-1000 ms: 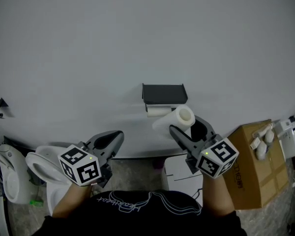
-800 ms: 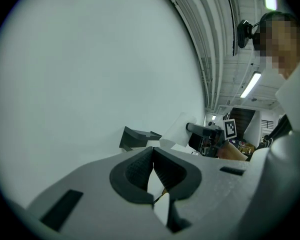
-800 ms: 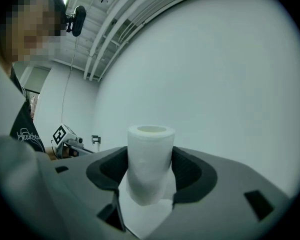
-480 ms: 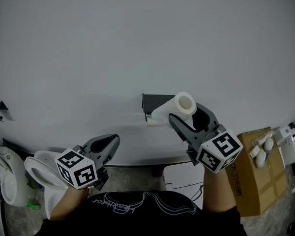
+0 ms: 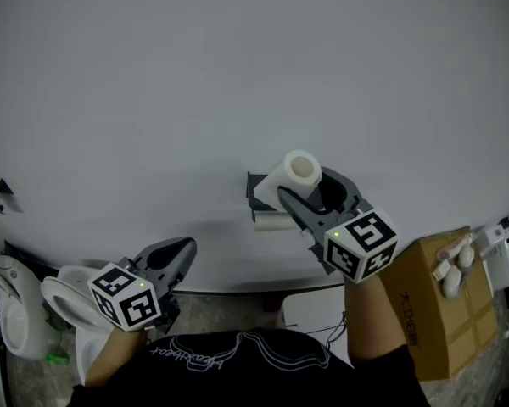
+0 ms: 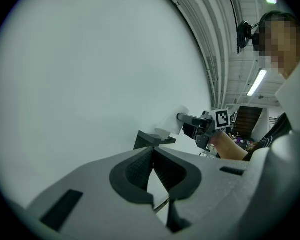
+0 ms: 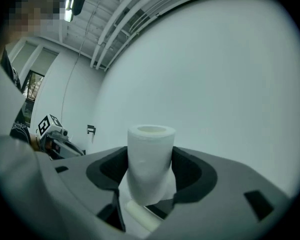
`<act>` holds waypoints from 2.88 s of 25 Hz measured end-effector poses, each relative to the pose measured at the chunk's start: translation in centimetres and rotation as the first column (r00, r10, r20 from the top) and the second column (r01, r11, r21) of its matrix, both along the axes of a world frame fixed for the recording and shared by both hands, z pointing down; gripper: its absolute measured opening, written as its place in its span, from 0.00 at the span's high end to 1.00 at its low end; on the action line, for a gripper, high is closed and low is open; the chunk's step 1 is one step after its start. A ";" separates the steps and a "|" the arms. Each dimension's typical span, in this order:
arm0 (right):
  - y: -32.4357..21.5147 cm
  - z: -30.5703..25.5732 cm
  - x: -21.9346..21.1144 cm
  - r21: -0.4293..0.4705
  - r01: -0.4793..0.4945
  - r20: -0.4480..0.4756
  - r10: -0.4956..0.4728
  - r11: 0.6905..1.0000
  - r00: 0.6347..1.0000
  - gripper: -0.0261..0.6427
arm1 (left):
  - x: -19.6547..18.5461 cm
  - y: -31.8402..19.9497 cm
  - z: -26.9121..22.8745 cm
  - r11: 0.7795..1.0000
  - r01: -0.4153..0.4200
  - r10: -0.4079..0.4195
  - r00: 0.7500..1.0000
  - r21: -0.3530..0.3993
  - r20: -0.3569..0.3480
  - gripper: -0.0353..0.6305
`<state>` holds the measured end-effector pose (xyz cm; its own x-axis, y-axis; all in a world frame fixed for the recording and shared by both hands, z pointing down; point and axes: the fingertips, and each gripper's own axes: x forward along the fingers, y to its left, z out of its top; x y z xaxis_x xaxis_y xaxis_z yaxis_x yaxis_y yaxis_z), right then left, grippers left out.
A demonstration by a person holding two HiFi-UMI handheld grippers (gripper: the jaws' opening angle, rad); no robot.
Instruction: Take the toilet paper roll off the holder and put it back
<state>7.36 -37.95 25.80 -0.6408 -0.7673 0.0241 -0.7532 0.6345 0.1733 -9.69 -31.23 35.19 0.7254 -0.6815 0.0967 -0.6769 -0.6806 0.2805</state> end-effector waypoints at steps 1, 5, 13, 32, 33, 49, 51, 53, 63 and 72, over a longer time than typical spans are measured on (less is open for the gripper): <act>-0.6 0.3 -0.1 -0.006 -0.007 -0.010 0.007 1.000 1.000 0.55 | -0.2 -0.1 0.1 1.000 0.003 -0.003 1.000 -0.001 0.000 0.94; -2.7 1.6 -0.4 -0.046 -0.034 -0.053 0.031 0.998 0.998 0.55 | -1.1 -0.6 0.5 1.000 0.015 -0.015 1.000 -0.013 -0.006 0.94; -6.0 3.6 -0.4 -0.129 -0.091 -0.110 0.077 0.988 0.991 0.55 | -2.2 -1.8 1.1 0.999 0.036 -0.037 0.999 -0.036 -0.031 0.94; -6.6 3.5 -0.3 -0.204 -0.084 -0.003 0.086 0.975 0.996 0.42 | -4.0 -2.1 0.9 0.997 0.061 -0.063 0.996 -0.036 -0.059 0.94; -6.2 3.2 -0.2 -0.192 -0.082 0.006 0.085 0.978 0.996 0.40 | -4.0 -2.0 0.8 0.998 0.061 -0.063 0.996 -0.032 -0.059 0.94; 8.3 4.4 -4.2 -0.118 0.196 0.144 -0.179 0.973 0.973 0.61 | -2.6 2.9 -0.7 1.000 0.004 -0.006 0.994 -0.015 -0.105 0.94; 9.1 5.6 -4.2 -0.145 0.185 0.168 -0.160 0.972 0.973 0.67 | -2.1 3.7 -0.5 1.000 -0.011 0.009 0.994 -0.019 -0.111 0.94; 10.0 6.6 -4.1 -0.175 0.185 0.210 -0.147 0.967 0.967 0.74 | -1.6 4.5 -0.1 0.999 -0.026 0.023 0.993 -0.027 -0.115 0.94; 13.1 12.0 -4.2 -0.283 0.195 0.285 -0.112 0.939 0.952 0.95 | 1.1 8.1 0.6 0.989 -0.145 0.142 0.980 -0.012 -0.141 0.94; 14.5 13.3 -4.3 -0.315 0.211 0.342 -0.097 0.925 0.935 0.95 | 1.6 9.6 1.0 0.988 -0.156 0.152 0.982 -0.024 -0.115 0.94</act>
<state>3.05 -23.42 39.10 -0.7679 -0.6391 0.0438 -0.6195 0.7236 -0.3043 -8.05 -21.64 36.23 0.8287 -0.5589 0.0290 -0.5277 -0.7632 0.3729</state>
